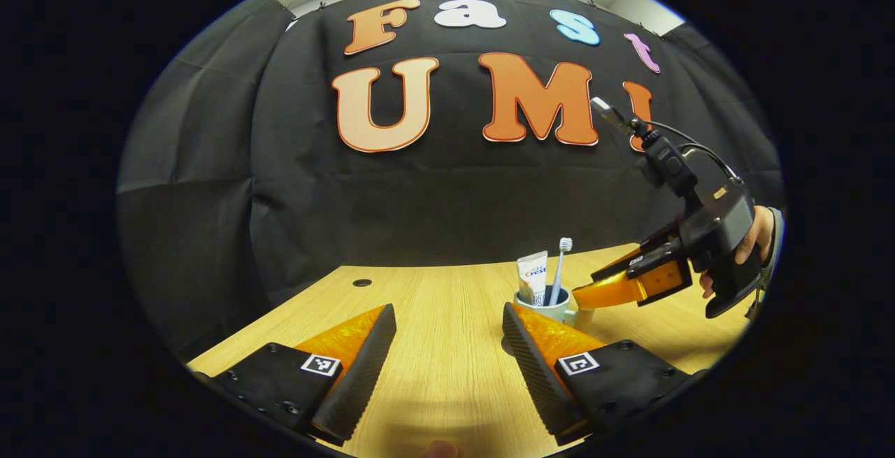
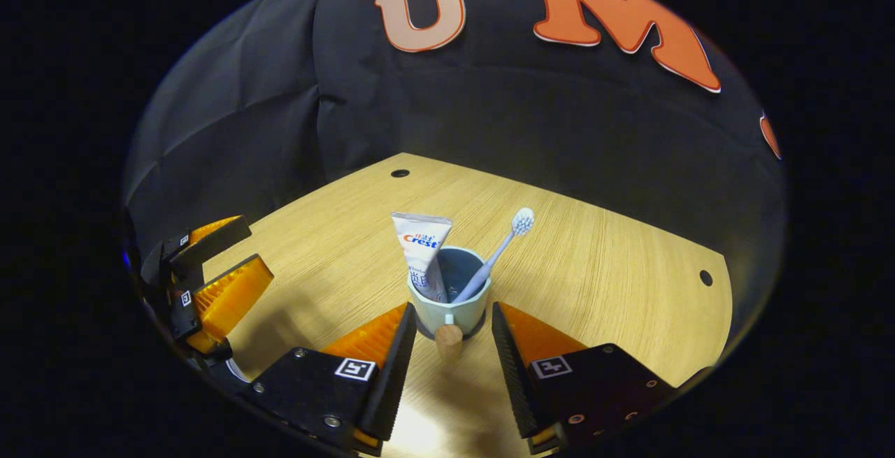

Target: Put the toothbrush and toothpaste on the desktop into the cup, then pick up the cup and place it on the coaster on the desktop.

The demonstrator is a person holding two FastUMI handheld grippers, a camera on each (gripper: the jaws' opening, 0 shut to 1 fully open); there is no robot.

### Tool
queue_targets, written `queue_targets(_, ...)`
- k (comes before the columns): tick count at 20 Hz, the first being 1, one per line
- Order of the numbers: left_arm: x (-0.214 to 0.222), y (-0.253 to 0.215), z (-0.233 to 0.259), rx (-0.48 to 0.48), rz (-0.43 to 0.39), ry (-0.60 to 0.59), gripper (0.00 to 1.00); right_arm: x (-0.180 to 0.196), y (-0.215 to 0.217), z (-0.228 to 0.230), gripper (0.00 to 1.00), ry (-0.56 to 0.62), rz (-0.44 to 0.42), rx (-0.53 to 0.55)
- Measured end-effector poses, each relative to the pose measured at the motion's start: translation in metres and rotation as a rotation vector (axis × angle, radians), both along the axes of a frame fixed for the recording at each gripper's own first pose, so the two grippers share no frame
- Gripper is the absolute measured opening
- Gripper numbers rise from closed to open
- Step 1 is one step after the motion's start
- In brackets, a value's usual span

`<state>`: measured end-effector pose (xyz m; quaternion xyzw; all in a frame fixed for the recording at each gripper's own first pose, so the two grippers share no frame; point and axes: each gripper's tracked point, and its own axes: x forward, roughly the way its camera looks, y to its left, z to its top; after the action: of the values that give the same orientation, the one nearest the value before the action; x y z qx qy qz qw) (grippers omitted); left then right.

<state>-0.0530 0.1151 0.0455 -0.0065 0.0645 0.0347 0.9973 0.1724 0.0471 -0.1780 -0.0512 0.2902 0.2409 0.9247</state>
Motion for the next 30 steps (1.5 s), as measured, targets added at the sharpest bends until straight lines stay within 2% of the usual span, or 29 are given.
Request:
queue_targets(4,0.004,-0.013,0.005,0.006,-0.013,-0.01,0.97,0.003,-0.006,0.007,0.67,-0.083,-0.024,-0.01)
queue_targets(11,0.011,-0.036,0.008,0.037,-0.04,-0.026,0.97,-0.01,-0.043,0.021,0.7,-0.224,-0.116,0.004)
queue_targets(12,0.012,-0.038,0.009,0.042,-0.04,-0.031,0.97,-0.012,-0.047,0.023,0.66,-0.251,-0.126,0.005)
queue_targets(13,0.014,-0.041,0.011,0.042,-0.043,-0.034,0.97,-0.013,-0.052,0.026,0.7,-0.28,-0.136,0.006)
queue_targets(19,0.016,-0.054,0.017,0.034,-0.064,-0.066,0.97,-0.027,-0.079,0.046,0.71,-0.429,-0.207,-0.009)
queue_targets(22,0.018,-0.057,0.02,0.028,-0.068,-0.084,0.97,-0.034,-0.089,0.046,0.72,-0.474,-0.244,-0.035)
queue_targets(30,0.015,-0.067,0.029,0.015,-0.073,-0.131,0.97,-0.047,-0.116,0.057,0.74,-0.546,-0.334,0.026)
